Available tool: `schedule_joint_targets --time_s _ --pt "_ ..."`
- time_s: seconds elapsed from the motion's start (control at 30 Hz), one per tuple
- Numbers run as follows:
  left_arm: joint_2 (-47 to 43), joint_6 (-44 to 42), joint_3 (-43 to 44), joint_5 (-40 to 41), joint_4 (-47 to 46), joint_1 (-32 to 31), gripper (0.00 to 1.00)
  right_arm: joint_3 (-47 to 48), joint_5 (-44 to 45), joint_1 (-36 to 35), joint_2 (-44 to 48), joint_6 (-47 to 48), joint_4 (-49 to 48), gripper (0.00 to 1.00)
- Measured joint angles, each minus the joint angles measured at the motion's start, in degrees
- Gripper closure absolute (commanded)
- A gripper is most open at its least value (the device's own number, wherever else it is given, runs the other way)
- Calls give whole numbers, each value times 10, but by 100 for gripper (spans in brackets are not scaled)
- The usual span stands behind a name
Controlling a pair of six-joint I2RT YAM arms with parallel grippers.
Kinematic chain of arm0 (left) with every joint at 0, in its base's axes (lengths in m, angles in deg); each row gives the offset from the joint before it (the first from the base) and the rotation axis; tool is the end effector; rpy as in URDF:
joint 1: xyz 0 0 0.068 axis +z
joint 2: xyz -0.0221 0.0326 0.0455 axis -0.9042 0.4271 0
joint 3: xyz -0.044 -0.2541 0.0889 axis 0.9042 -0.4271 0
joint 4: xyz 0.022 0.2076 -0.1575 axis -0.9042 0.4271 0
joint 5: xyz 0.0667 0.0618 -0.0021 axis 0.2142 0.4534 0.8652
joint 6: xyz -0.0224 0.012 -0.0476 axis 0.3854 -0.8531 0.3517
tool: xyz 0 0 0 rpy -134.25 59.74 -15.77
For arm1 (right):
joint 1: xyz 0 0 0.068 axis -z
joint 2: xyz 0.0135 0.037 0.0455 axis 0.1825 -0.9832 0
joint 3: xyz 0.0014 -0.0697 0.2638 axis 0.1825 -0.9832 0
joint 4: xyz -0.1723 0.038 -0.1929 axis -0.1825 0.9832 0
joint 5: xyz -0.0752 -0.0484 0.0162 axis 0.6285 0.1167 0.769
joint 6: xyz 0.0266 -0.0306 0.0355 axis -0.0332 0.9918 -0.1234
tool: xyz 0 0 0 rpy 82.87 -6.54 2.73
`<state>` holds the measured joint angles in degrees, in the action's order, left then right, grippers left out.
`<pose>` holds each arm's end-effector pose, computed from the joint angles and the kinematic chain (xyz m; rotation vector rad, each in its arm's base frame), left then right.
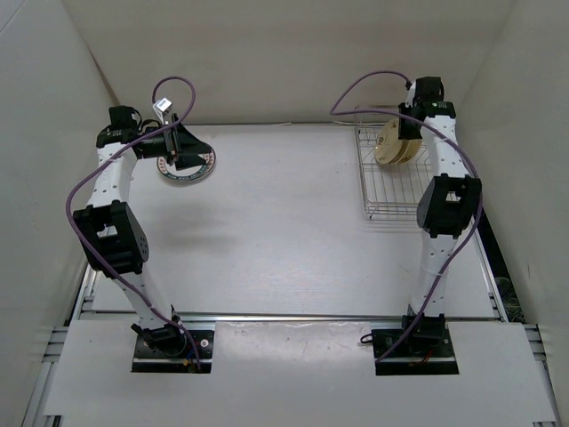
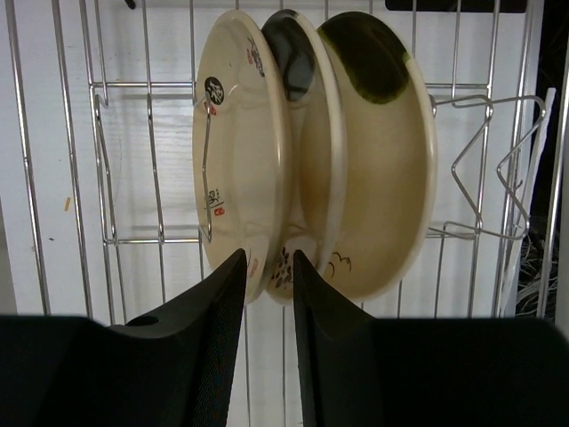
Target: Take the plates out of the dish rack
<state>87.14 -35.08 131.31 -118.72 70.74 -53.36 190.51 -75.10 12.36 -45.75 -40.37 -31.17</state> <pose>0.3928 0.0441 0.3201 0.0696 2.1582 -1.5597 0.5238 -0.0191 0.2937 -0.0077 2.3366 -0.1263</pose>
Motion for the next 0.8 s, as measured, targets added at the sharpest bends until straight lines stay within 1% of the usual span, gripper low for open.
schedule_joint_targets --time_s 0.1,0.17,0.23,0.3,0.33,0.4,0.43,0.7,0.8 --pt "4 0 0 2 0 0 0 5 2 -3 -13 0 -3 68" --pt "7 0 -3 4 0 0 0 10 5 -5 -22 0 -9 73" --pt "7 0 -9 4 1 0 0 11 10 -8 -28 0 -16 81" --pt "7 0 -12 5 0 0 0 11 16 -10 -30 -1 -21 86" --pt "7 0 -14 5 0 0 0 11 20 -11 -30 -2 -27 92" --pt "7 0 -14 5 0 0 0 11 27 -12 -30 -1 -34 96" --pt "7 0 -14 5 0 0 0 11 30 -12 -30 -2 -34 100" --pt "7 0 -14 5 0 0 0 11 60 -25 -29 -3 -35 100" --pt "7 0 -14 5 0 0 0 2 95 -39 -14 8 -57 100"
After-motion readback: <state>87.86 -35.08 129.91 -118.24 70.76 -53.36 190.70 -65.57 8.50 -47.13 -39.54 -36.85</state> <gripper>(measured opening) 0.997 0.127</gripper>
